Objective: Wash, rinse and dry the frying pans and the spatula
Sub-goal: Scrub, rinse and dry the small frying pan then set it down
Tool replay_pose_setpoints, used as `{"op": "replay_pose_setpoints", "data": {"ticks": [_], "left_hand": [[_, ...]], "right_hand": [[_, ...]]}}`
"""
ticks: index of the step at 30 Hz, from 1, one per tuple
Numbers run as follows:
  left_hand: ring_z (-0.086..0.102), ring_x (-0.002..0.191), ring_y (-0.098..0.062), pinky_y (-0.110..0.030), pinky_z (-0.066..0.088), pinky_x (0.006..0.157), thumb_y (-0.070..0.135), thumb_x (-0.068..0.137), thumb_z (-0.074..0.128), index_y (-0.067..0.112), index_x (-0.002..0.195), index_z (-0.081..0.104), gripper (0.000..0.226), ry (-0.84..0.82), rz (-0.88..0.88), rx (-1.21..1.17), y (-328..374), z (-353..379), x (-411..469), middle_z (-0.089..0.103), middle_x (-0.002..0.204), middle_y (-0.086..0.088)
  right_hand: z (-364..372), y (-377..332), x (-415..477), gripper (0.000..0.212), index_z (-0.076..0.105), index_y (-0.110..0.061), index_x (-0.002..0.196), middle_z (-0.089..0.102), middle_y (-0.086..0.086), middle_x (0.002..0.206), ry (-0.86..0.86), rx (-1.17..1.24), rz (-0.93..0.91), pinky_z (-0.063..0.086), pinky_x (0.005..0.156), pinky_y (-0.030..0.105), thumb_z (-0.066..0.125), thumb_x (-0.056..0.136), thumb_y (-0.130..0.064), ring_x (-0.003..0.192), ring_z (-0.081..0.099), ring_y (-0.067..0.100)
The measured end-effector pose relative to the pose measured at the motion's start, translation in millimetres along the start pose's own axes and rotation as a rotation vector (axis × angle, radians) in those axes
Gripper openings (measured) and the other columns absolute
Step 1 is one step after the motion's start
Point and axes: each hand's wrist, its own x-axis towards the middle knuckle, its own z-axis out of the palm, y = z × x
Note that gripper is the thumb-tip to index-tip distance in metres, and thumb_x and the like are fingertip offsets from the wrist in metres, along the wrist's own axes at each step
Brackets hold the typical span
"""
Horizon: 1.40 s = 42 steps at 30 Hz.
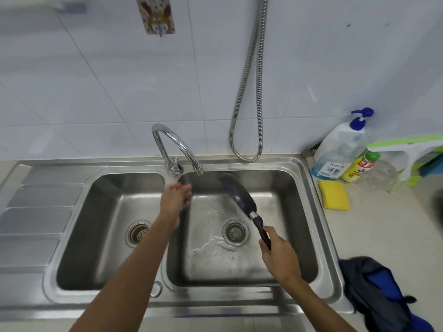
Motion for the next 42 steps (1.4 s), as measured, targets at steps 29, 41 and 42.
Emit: {"op": "replay_pose_setpoints", "data": {"ticks": [29, 41, 42], "left_hand": [[0.075, 0.069, -0.014, -0.028, 0.055, 0.062, 0.033, 0.098, 0.065, 0.013, 0.076, 0.049, 0.034, -0.253, -0.389, -0.261, -137, 148, -145, 0.058, 0.072, -0.004], [0.039, 0.042, -0.006, -0.019, 0.033, 0.035, 0.03, 0.094, 0.071, 0.004, 0.101, 0.057, 0.03, -0.178, -0.371, -0.165, -139, 162, -185, 0.058, 0.062, 0.002], [0.039, 0.043, -0.007, -0.019, 0.033, 0.035, 0.03, 0.094, 0.071, 0.004, 0.101, 0.057, 0.031, -0.166, -0.366, -0.167, -140, 160, -187, 0.058, 0.065, 0.001]], "right_hand": [[-113, 170, -86, 0.059, 0.056, -0.025, 0.141, 0.048, 0.009, 0.151, 0.331, -0.438, 0.013, 0.04, 0.104, 0.054, 0.045, 0.095, -0.06, 0.132, 0.048, 0.037], [-81, 269, -108, 0.082, 0.009, -0.042, 0.159, 0.041, 0.0, 0.157, 0.209, -0.343, -0.069, 0.048, 0.101, 0.058, 0.056, 0.093, -0.055, 0.145, 0.033, 0.026], [-80, 266, -107, 0.098, 0.004, -0.045, 0.158, 0.041, 0.001, 0.156, 0.246, -0.246, -0.087, 0.051, 0.099, 0.056, 0.072, 0.088, -0.038, 0.144, 0.037, 0.027]]}}
